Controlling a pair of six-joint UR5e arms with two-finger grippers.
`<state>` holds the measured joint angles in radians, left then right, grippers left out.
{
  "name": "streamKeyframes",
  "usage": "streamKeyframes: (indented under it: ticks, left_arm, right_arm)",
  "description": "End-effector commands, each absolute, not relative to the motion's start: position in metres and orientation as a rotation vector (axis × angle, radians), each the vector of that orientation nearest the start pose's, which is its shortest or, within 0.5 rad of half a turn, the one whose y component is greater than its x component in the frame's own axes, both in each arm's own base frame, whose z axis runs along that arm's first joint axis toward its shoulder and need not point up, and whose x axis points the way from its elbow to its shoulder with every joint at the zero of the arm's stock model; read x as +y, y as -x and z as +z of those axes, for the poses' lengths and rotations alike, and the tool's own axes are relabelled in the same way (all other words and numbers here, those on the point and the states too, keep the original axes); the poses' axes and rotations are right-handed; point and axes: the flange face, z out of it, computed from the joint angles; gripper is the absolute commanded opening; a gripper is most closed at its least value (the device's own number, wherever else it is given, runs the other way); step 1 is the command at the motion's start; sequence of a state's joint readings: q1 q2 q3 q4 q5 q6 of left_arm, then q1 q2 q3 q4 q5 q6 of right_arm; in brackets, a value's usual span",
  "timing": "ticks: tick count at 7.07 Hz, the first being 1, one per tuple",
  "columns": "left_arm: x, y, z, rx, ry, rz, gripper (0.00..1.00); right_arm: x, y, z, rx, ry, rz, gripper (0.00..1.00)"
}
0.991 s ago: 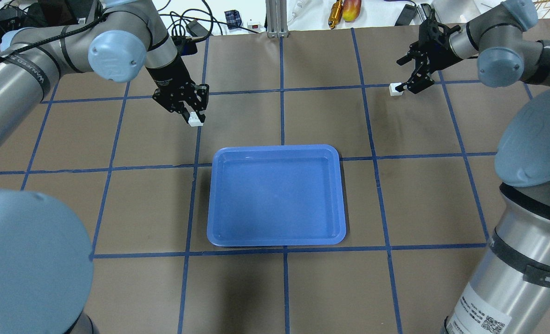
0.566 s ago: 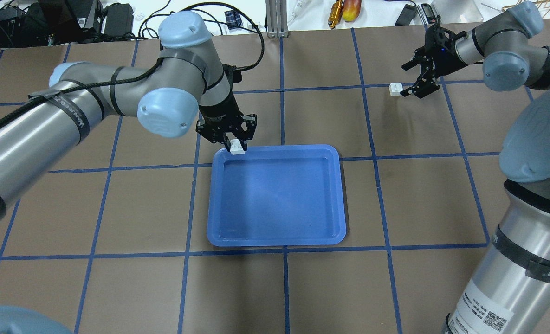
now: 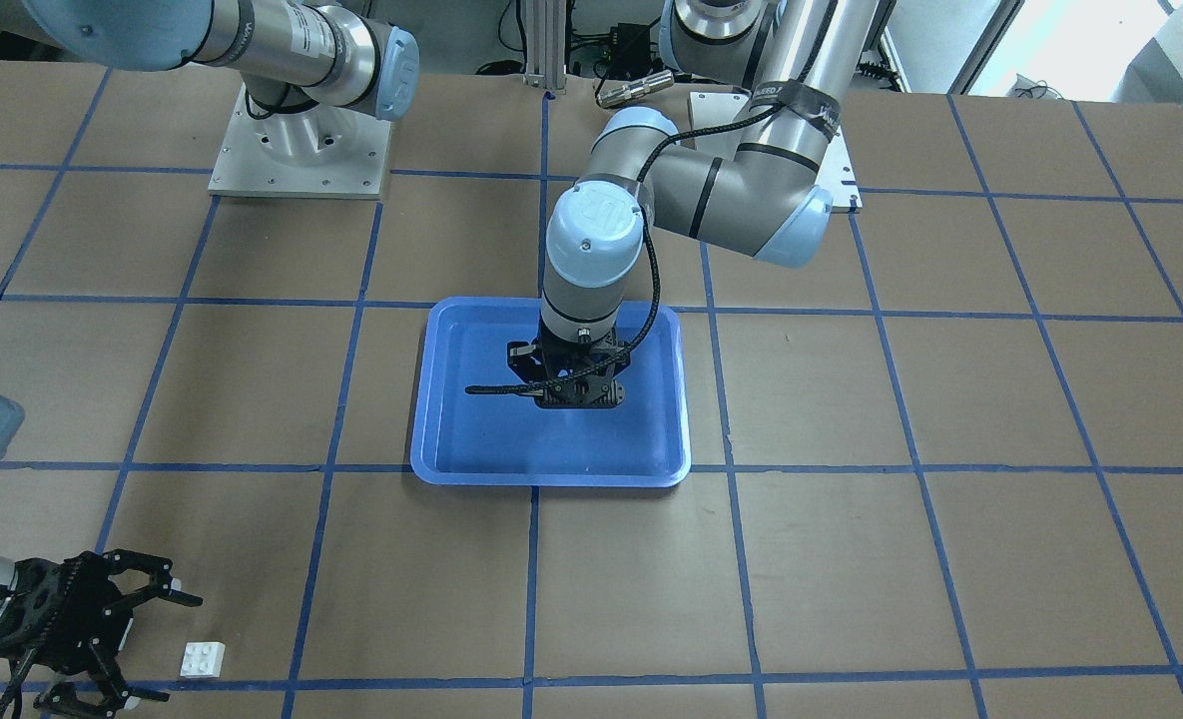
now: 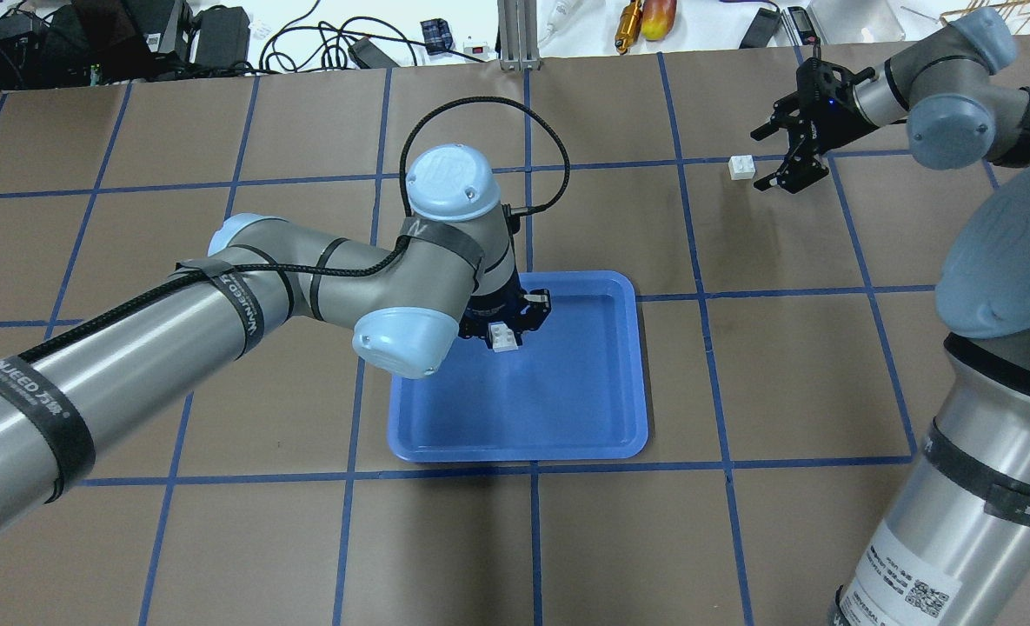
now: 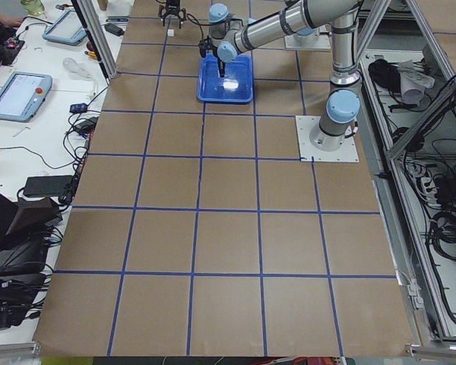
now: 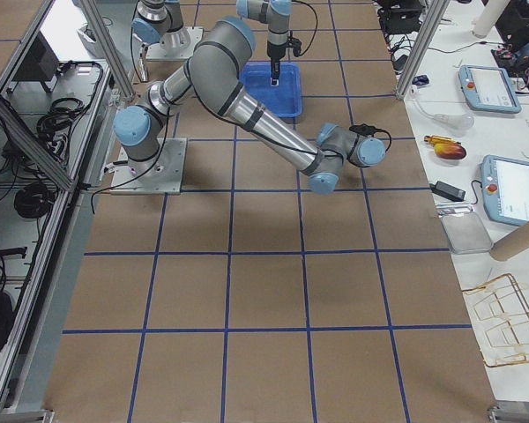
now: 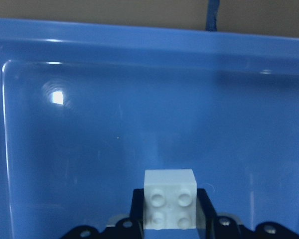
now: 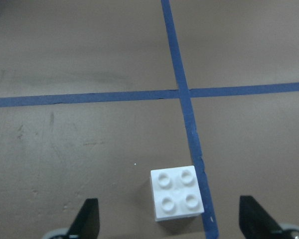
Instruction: Assemble white blocks and place on blue tray
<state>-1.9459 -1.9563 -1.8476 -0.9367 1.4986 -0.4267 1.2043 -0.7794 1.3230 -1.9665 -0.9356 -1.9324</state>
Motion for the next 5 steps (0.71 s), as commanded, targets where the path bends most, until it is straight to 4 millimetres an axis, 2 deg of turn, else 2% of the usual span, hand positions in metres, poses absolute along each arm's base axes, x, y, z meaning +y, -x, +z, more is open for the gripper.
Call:
streamKeyframes:
  ticks: [1,2,3,4,5]
  left_arm:
    - [-0.4727,0.3415,0.1954,3.178,0.081,0.120,0.10]
    - [-0.4719,0.3429,0.1954,3.184,0.079,0.125,0.10]
    - [-0.4714,0.3429,0.1940,3.184,0.077,0.130,0.34]
    - [-0.4726,0.3434,0.1953,3.189,0.076,0.117,0.63]
    - [-0.4742,0.3441,0.1916,3.189,0.076,0.115,0.68]
  right_arm:
    - [-0.7415,0.0781,0.1515,1.844,1.832,-0.680,1.00]
    - [-0.7417,0.0779,0.1493,1.843,1.832,-0.685,1.00]
    - [-0.7429,0.0784,0.1476,1.844,1.834,-0.687,1.00]
    - [-0.7434,0.0785,0.1472,1.843,1.834,-0.689,0.86]
    - [-0.7439,0.0788,0.1490,1.846,1.837,-0.690,0.78]
